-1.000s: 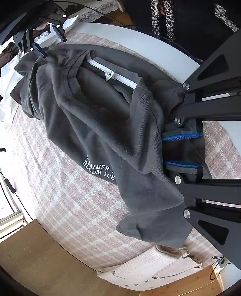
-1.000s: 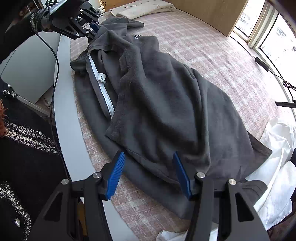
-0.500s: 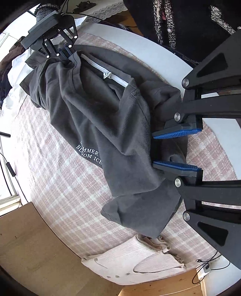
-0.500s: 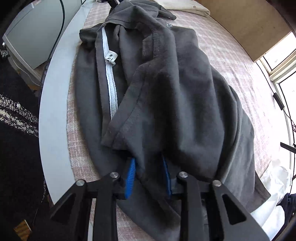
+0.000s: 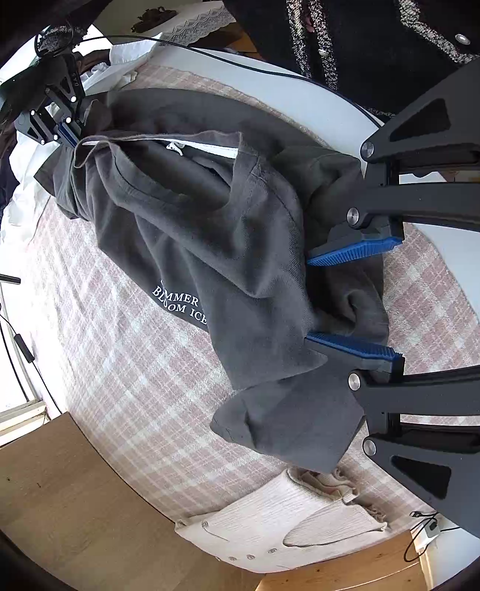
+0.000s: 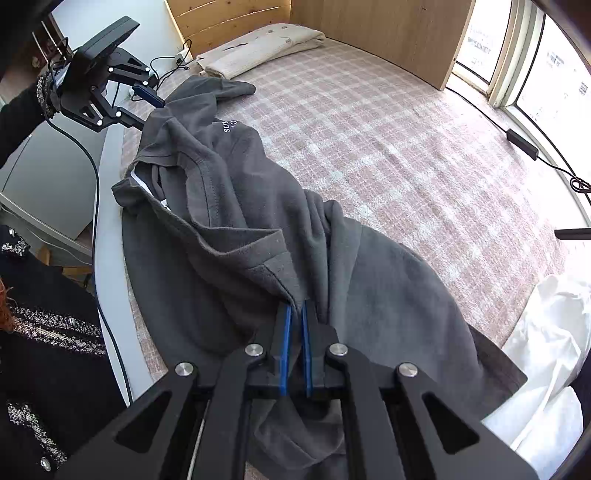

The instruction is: Fold clothes

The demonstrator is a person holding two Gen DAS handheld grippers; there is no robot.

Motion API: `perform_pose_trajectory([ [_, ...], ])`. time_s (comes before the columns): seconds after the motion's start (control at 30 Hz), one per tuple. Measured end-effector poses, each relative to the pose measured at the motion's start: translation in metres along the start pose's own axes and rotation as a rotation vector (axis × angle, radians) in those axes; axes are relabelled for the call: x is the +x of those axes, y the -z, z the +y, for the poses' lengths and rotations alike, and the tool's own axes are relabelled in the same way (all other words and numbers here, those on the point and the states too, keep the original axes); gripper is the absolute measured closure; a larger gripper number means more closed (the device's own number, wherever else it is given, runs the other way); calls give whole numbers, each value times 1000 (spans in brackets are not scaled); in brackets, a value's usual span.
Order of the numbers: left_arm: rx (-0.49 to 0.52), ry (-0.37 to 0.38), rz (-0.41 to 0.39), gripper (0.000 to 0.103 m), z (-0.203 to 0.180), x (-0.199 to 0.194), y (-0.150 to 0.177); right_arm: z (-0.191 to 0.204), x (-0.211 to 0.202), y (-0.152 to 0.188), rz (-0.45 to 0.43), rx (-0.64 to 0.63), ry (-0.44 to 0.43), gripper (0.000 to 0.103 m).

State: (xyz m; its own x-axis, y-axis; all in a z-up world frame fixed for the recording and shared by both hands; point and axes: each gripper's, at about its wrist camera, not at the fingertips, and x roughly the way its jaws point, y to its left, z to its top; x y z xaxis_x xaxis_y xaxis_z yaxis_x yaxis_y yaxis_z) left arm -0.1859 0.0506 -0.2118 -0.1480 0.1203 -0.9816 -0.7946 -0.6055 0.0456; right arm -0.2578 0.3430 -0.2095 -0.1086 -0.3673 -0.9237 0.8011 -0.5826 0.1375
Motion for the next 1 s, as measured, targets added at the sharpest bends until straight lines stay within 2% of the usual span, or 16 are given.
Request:
perform_pose_trajectory([
  [0.07,26,-12,34,67,-2,16,-7,-4,-2,3,1,4,-9,97],
  [0.1,15,-14,45,72,0,22,-10,-5,-1,4,3,4,-14,96],
  [0.13,2,-16,55,93,1,27,-13,-4,-1,5,8,-4,-11,94],
  [0.17,-21,-19,50,101,5,28,-15,-3,0,5,13,-18,-1,92],
  [0.27,-104,6,4,99,15,20,-15,1,3,8,16,-57,9,91],
  [0.33,-115,-15,-17,100,15,11,-15,2,4,8,17,-60,2,92],
  [0.37,-110,-32,-33,100,14,5,-15,1,3,8,17,-44,-9,97],
  [0.53,-133,-85,-155,100,18,-38,-18,13,-31,7,-81,11,23,98],
  [0.67,-158,-126,-244,100,39,-71,-25,28,-80,3,-203,69,129,99],
  [0.77,-170,-170,-318,100,53,-106,-27,34,-124,-14,-295,113,300,99],
  [0.9,-187,-206,-459,100,83,-166,-55,37,-191,-45,-418,183,536,100],
  [1.0,-143,-289,-577,100,84,-232,-79,46,-256,-74,-545,228,680,100],
])
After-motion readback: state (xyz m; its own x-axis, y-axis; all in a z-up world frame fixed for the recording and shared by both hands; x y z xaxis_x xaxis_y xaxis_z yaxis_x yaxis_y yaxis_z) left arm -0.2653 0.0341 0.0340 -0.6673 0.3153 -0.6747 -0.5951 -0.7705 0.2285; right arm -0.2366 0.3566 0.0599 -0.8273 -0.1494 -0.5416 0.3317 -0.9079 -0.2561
